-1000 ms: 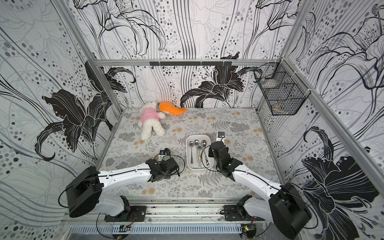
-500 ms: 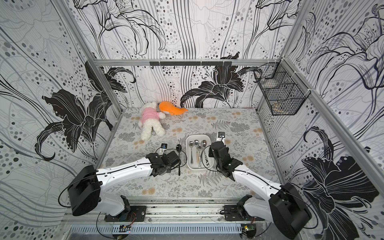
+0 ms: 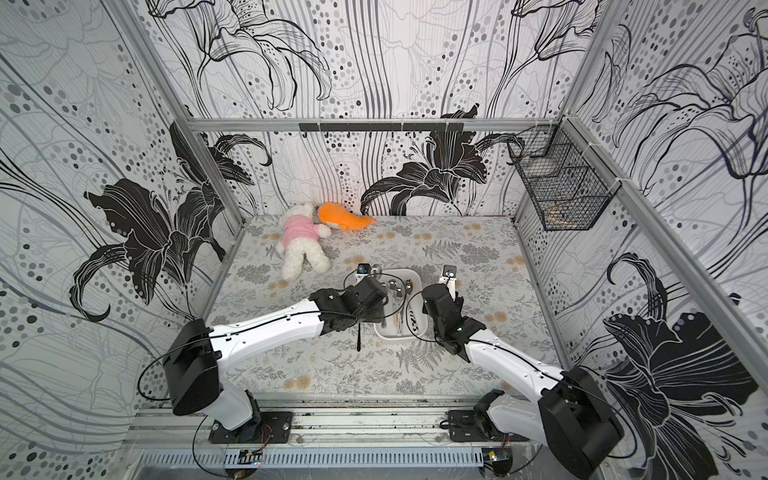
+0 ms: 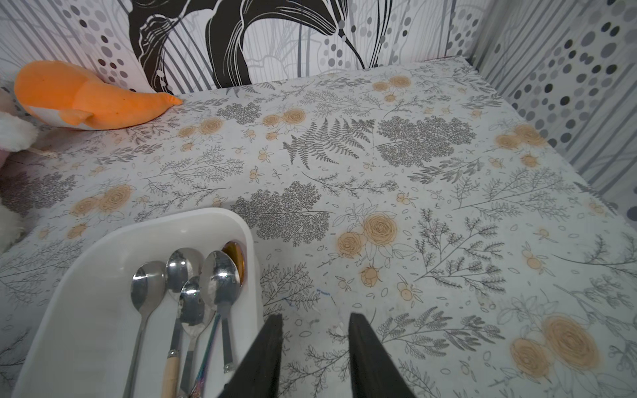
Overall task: Put the spoon into the storage box
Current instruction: Place the spoon in the storage box.
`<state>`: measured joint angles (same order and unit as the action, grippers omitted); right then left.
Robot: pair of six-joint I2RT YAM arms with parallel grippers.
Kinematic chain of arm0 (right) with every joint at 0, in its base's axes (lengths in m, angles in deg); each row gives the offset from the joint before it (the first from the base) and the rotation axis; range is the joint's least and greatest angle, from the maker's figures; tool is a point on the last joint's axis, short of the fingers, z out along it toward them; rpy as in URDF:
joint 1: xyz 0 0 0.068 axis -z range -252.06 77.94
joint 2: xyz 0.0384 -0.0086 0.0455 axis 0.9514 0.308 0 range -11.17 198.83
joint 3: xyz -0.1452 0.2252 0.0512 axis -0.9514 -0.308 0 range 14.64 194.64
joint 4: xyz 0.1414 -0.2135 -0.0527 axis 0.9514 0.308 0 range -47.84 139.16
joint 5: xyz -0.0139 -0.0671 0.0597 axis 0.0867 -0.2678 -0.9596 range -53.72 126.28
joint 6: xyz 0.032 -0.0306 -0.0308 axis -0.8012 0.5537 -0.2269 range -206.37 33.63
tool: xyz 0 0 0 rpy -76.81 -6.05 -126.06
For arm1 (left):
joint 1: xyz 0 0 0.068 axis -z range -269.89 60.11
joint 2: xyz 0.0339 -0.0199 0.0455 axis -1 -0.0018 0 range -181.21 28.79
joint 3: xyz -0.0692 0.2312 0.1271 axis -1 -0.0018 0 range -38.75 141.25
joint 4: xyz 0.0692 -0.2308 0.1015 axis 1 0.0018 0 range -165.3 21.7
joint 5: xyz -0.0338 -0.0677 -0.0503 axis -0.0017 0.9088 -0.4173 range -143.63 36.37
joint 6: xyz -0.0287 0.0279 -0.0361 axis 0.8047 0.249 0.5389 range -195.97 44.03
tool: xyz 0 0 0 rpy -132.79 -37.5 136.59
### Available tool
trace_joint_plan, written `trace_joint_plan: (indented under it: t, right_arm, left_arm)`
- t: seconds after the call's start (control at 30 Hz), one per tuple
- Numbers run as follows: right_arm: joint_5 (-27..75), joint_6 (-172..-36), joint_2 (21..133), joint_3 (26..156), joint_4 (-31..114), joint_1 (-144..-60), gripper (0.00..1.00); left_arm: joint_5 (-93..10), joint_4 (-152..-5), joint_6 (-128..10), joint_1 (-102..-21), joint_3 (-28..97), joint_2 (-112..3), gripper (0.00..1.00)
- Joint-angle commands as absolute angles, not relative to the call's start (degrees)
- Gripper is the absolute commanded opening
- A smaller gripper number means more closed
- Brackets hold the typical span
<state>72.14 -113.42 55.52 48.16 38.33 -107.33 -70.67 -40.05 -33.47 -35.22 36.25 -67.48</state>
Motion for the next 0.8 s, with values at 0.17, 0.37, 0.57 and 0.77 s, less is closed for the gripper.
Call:
trace_joint_plan:
  t: [0.17,0.37,0.57,0.77]
  right_arm:
    - [76.49,-115.36,53.97,48.43,40.22,-107.17,0.36]
    - [76.46,-115.43,53.86,48.48,40.46,-107.24,0.36]
    - [76.36,-115.54,53.87,48.65,40.63,-107.26,0.36]
    - [76.36,-115.54,53.96,48.6,40.67,-107.22,0.36]
  left_arm:
    - [-68.31,-43.89,-33.25,-34.7,44.89,-79.21,0.0]
    - [-69.83,-42.42,-32.35,-34.7,47.25,-84.13,0.0]
    - [-70.73,-42.17,-31.34,-34.7,47.55,-86.9,0.0]
    - [-73.01,-40.68,-30.2,-35.09,48.42,-89.45,0.01]
